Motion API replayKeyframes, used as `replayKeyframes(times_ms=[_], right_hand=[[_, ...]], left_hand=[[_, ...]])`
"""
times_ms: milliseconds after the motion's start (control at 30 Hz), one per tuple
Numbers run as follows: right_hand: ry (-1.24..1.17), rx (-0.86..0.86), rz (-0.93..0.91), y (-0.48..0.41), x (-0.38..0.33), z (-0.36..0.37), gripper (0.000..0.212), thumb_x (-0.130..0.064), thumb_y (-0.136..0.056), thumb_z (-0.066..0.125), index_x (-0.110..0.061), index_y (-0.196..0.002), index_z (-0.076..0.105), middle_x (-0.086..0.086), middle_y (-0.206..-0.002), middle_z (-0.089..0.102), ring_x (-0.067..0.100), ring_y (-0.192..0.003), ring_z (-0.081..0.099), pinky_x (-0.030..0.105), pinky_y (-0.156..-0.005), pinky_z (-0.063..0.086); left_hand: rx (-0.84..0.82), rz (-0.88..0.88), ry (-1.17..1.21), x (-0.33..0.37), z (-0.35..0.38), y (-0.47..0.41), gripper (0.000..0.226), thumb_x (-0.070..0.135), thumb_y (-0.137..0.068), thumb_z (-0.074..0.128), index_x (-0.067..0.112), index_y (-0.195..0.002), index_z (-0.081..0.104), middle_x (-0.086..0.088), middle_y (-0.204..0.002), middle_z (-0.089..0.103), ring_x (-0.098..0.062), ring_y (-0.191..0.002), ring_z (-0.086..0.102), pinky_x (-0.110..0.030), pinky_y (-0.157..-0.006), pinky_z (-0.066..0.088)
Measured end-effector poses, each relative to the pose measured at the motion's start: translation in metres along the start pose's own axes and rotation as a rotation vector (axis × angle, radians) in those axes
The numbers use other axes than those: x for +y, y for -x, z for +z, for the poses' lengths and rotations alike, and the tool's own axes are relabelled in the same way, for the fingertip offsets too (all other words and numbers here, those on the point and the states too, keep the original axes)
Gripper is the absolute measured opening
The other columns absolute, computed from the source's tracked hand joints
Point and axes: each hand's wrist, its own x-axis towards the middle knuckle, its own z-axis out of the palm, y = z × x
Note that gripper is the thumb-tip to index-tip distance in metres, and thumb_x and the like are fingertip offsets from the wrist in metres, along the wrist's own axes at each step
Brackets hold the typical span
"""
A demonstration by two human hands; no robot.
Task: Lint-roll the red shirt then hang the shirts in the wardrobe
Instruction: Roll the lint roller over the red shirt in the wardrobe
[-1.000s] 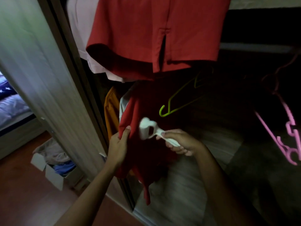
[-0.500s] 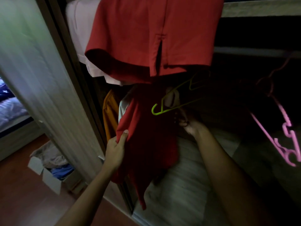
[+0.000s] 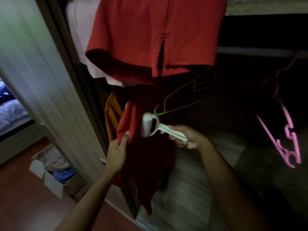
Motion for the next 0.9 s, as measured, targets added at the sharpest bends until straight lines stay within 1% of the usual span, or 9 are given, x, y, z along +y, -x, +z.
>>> replayKeyframes(times_ms=[167,267,333,400,500,600,700,800,900], right_hand=[[-0.238,0.407,-0.192,-0.008,-0.027,-0.015,0.023,-0.022,-0.104,0.036,-0.014,-0.097,0.057,0.0,-0.067,0.05,-0.001,-0.03,0.035,0.011,-0.032,0.019],[-0.307,0.603,-0.252,-0.023,-0.029,-0.026,0.022,-0.023,-0.106,0.039,-0.023,-0.092,0.056,-0.003,-0.078,0.051,0.0,-0.038,0.042,0.01,-0.033,0.023],[-0.371,0.598,-0.275,-0.031,-0.016,-0.03,0.024,-0.019,-0.107,0.033,-0.023,-0.096,0.055,-0.004,-0.073,0.057,0.001,-0.042,0.043,0.011,-0.034,0.026],[-0.366,0.518,-0.27,-0.034,0.008,-0.028,0.019,-0.018,-0.106,0.036,-0.019,-0.099,0.053,-0.004,-0.067,0.058,0.0,-0.037,0.039,0.013,-0.033,0.026],[-0.197,0.342,-0.16,-0.027,0.054,-0.002,0.025,-0.032,-0.104,0.042,-0.015,-0.109,0.059,0.002,-0.068,0.056,0.005,-0.03,0.036,0.012,-0.031,0.023],[-0.079,0.111,-0.019,-0.011,0.091,0.029,0.035,-0.034,-0.101,0.045,-0.01,-0.117,0.064,0.01,-0.069,0.062,0.01,-0.03,0.045,0.015,-0.028,0.031],[0.011,-0.052,0.071,0.0,0.112,0.042,0.036,-0.034,-0.103,0.044,-0.01,-0.118,0.066,0.012,-0.076,0.063,0.014,-0.037,0.051,0.019,-0.033,0.039],[-0.045,0.002,0.067,-0.004,0.106,0.03,0.038,-0.035,-0.099,0.047,-0.006,-0.116,0.067,0.009,-0.072,0.062,0.013,-0.037,0.053,0.019,-0.033,0.039],[-0.156,0.235,0.039,-0.018,0.088,0.006,0.037,-0.036,-0.1,0.042,-0.01,-0.107,0.067,0.002,-0.064,0.058,0.008,-0.035,0.048,0.016,-0.03,0.03]], left_hand=[[-0.025,-0.006,0.021,0.003,-0.004,-0.002,0.049,0.046,-0.1,0.048,0.004,-0.099,0.073,-0.016,-0.093,0.076,-0.031,-0.087,0.074,-0.044,-0.083,0.059],[-0.03,-0.006,0.005,0.003,-0.002,-0.003,0.051,0.046,-0.099,0.05,0.001,-0.087,0.071,-0.012,-0.079,0.075,-0.026,-0.072,0.073,-0.039,-0.07,0.057],[-0.039,-0.005,0.007,0.004,-0.003,0.001,0.052,0.047,-0.1,0.049,0.001,-0.086,0.07,-0.009,-0.077,0.074,-0.021,-0.07,0.073,-0.034,-0.068,0.054],[-0.051,-0.021,0.02,0.001,0.0,0.001,0.049,0.046,-0.1,0.047,0.005,-0.096,0.073,-0.01,-0.089,0.077,-0.021,-0.082,0.075,-0.031,-0.076,0.056],[-0.044,-0.047,0.041,-0.003,-0.002,0.0,0.047,0.048,-0.1,0.047,0.009,-0.102,0.074,-0.01,-0.097,0.077,-0.023,-0.091,0.075,-0.035,-0.082,0.057],[-0.012,-0.037,0.036,-0.001,-0.002,-0.003,0.06,0.055,-0.097,0.051,-0.001,-0.096,0.071,-0.028,-0.088,0.071,-0.038,-0.079,0.072,-0.048,-0.073,0.056],[0.023,-0.014,0.007,0.002,-0.001,-0.004,0.049,0.049,-0.099,0.049,0.007,-0.093,0.074,-0.01,-0.076,0.074,-0.02,-0.069,0.071,-0.035,-0.067,0.052],[0.022,-0.041,0.028,0.0,-0.003,-0.003,0.046,0.046,-0.1,0.05,0.008,-0.101,0.074,-0.007,-0.088,0.078,-0.024,-0.083,0.074,-0.036,-0.077,0.056],[0.013,-0.055,0.026,0.005,-0.009,0.002,0.049,0.046,-0.1,0.048,0.005,-0.101,0.074,-0.011,-0.091,0.078,-0.024,-0.084,0.075,-0.032,-0.074,0.059]])
